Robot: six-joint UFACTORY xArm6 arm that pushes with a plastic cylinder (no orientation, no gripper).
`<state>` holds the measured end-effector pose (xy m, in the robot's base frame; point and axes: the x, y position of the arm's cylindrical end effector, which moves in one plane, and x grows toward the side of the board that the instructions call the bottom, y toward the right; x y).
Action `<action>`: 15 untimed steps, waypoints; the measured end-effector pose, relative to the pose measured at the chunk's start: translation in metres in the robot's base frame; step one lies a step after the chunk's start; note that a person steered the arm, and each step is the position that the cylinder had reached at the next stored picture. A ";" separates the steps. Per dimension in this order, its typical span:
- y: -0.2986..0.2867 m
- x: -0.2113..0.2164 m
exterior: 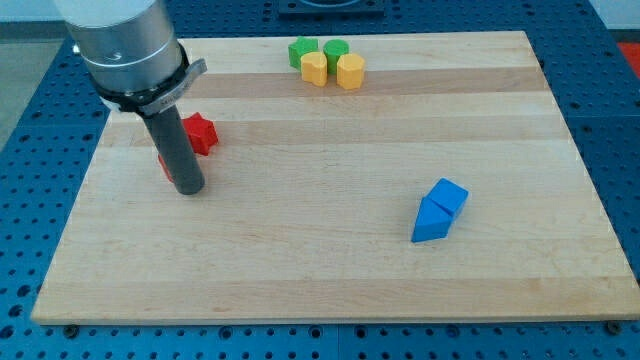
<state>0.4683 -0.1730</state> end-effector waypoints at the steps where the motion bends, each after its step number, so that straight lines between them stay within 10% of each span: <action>1: -0.012 -0.010; 15: 0.017 -0.079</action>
<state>0.3896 -0.1565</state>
